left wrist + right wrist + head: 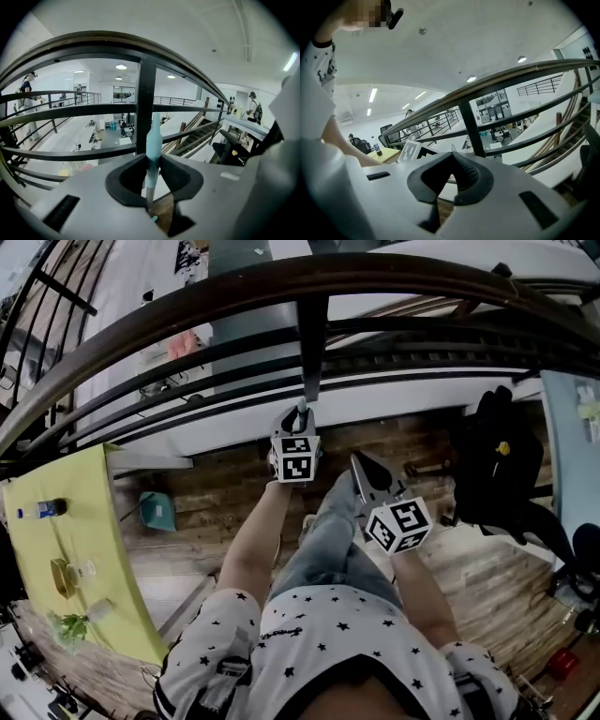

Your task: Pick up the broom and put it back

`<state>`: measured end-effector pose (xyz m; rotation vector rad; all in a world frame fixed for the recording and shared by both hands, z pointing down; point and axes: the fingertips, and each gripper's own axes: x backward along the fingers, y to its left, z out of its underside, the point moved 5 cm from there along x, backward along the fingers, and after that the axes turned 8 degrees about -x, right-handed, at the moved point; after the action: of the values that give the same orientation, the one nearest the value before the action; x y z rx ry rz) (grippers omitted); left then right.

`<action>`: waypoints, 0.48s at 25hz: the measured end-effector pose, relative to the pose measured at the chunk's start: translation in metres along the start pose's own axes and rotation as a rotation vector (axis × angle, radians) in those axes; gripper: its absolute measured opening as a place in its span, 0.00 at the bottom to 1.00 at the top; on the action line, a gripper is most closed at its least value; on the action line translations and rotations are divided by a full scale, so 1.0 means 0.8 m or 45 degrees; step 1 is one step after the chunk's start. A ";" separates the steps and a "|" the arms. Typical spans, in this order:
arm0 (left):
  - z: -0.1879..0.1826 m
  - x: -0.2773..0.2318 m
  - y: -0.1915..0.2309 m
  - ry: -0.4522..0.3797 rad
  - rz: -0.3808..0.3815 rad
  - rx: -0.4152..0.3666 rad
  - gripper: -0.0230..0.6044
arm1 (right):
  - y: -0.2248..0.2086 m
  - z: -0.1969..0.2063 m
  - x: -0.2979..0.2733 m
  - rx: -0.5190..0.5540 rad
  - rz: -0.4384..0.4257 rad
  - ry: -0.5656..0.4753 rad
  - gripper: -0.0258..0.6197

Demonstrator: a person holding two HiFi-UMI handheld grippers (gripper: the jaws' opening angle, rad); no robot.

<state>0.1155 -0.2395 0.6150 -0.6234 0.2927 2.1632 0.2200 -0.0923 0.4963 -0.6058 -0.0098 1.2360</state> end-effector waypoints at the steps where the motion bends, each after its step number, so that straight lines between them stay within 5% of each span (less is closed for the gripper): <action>1: 0.000 -0.008 0.001 -0.003 -0.002 0.003 0.19 | -0.004 -0.001 -0.003 0.005 0.002 0.000 0.03; 12: -0.015 -0.078 0.020 0.003 -0.044 0.056 0.19 | -0.048 0.005 -0.033 -0.019 0.034 0.045 0.03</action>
<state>0.1396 -0.2964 0.6379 -0.6023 0.3278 2.1173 0.2431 -0.1215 0.5246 -0.6425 0.0185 1.2523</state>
